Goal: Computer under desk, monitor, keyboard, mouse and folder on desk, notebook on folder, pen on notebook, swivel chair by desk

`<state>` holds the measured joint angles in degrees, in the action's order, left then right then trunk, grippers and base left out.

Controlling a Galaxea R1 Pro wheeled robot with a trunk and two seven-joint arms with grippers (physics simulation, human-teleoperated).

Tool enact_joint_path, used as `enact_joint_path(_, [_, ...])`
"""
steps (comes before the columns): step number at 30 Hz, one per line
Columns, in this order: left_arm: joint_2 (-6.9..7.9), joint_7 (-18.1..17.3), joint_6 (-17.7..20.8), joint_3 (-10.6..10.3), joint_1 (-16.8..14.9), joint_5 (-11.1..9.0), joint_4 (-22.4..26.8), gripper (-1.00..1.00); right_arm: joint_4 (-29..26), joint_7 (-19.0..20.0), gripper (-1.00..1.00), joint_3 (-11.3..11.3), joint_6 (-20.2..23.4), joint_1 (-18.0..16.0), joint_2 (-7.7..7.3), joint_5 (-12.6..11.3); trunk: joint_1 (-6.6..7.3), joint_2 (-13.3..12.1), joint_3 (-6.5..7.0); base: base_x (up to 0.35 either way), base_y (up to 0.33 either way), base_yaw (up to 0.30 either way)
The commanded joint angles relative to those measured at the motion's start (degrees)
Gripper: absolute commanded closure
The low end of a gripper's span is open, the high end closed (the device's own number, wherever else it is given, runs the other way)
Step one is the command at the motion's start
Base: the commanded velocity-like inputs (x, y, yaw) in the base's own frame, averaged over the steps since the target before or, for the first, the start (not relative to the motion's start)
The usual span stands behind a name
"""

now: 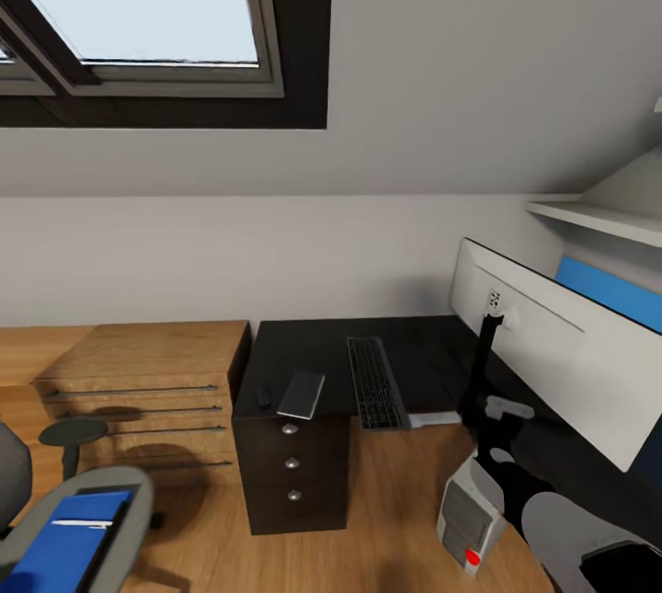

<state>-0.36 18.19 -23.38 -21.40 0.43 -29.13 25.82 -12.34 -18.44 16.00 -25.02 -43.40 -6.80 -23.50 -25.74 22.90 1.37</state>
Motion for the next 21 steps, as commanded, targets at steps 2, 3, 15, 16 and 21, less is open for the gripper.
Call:
enact_joint_path(2, [0.05,0.5,-0.2,-0.5,0.0,-0.4,-0.1,-1.00,0.0,-0.3,-1.00,0.3,-0.1,0.0,-0.02,-1.8,-0.05,0.0,0.00,0.263,-0.168,0.000])
enact_joint_path(3, [0.05,0.5,-0.2,-0.5,0.0,-0.4,-0.2,-1.00,0.1,-0.3,-1.00,0.2,-0.1,0.0,-0.03,-2.5,-0.05,0.0,0.00,0.264,-0.169,0.000])
enact_joint_path(15, [0.01,0.4,-0.3,-0.7,0.0,-0.4,-1.2,-1.00,0.2,-0.2,-1.00,-0.2,-0.3,-0.1,-0.92,-6.0,-0.05,0.0,0.00,0.151,-0.101,0.000])
enact_joint_path(16, [0.01,0.4,-0.3,-0.7,0.0,-0.4,-1.2,-1.00,0.2,-0.2,-1.00,-0.3,-0.3,-0.1,-1.08,-6.0,-0.05,0.0,0.00,0.065,-0.020,0.000])
enact_joint_path(21, [0.06,0.4,-0.3,-0.7,0.0,-0.4,-1.3,-1.00,0.2,-0.2,-1.00,-0.1,0.0,-0.1,-1.51,-6.0,-0.05,0.0,0.00,0.154,-0.011,0.000])
